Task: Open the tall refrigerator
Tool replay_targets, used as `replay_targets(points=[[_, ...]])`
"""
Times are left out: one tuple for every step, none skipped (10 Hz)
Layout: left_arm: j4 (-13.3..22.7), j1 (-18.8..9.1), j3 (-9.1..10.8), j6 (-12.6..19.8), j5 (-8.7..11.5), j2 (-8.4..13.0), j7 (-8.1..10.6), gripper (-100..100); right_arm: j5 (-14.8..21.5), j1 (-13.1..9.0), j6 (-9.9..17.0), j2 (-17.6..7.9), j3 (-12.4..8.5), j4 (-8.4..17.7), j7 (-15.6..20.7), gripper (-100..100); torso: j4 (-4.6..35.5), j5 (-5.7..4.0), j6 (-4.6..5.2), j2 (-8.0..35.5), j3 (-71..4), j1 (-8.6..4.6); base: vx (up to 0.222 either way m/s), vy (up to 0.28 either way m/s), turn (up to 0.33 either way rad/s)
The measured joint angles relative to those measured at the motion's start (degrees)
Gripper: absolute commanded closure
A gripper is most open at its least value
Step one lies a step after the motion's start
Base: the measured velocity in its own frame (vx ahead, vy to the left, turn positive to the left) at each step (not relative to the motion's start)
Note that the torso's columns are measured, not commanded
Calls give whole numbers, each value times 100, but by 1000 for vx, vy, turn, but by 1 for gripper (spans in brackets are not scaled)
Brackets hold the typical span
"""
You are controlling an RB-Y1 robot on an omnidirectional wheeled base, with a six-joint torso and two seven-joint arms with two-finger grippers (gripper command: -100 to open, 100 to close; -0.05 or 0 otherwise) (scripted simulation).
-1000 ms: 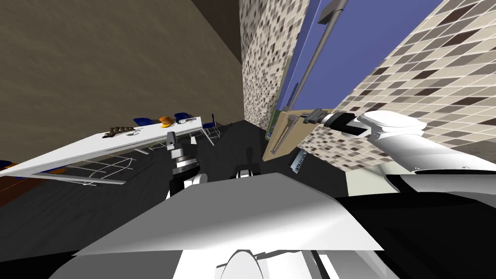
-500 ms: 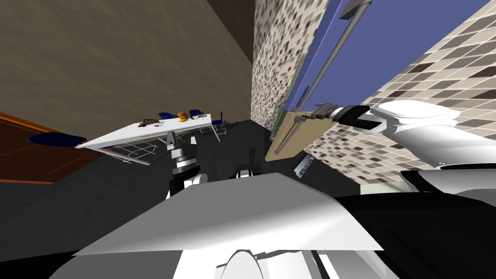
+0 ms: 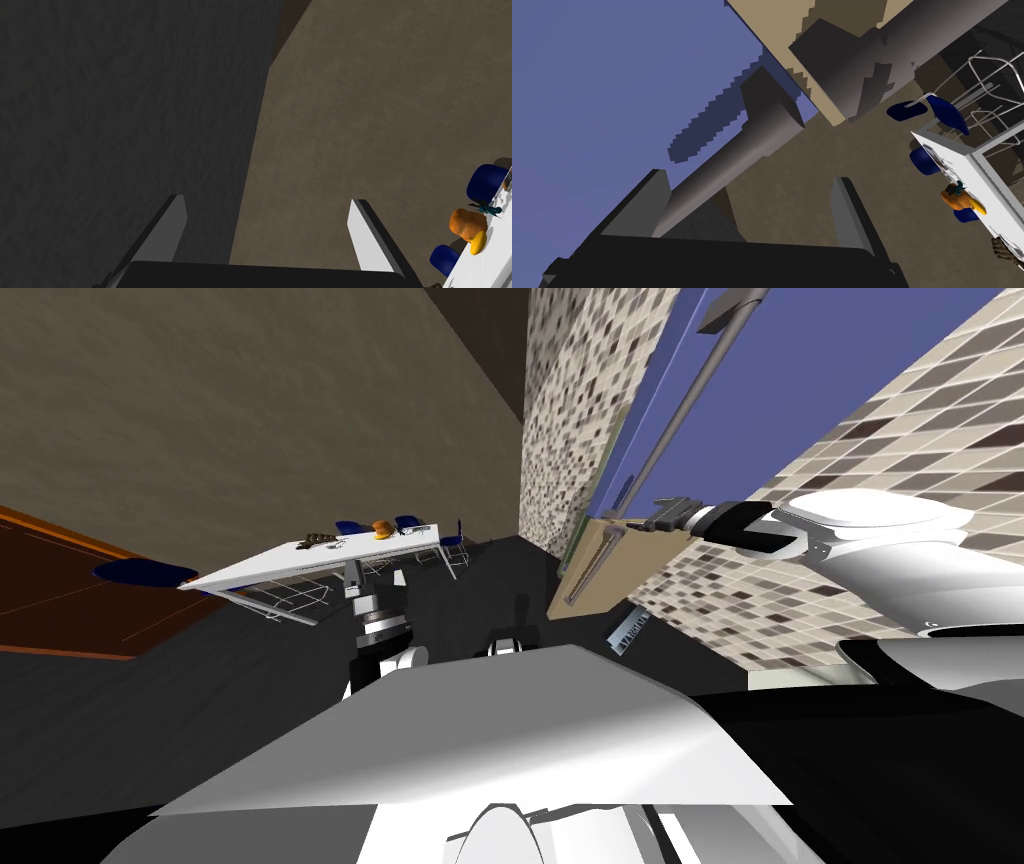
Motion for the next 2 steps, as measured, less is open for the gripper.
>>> replay_targets(points=[[0, 0, 0, 0, 0, 0, 0, 0, 0, 0, 0, 0, 0, 0, 0, 0, 3, 0, 1, 8, 6, -1, 0, 0, 0], [0, 0, 0, 0, 0, 0, 0, 0, 0, 0, 0, 0, 0, 0, 0, 0, 5, 0, 1, 13, 9, -1, 0, 0, 0]])
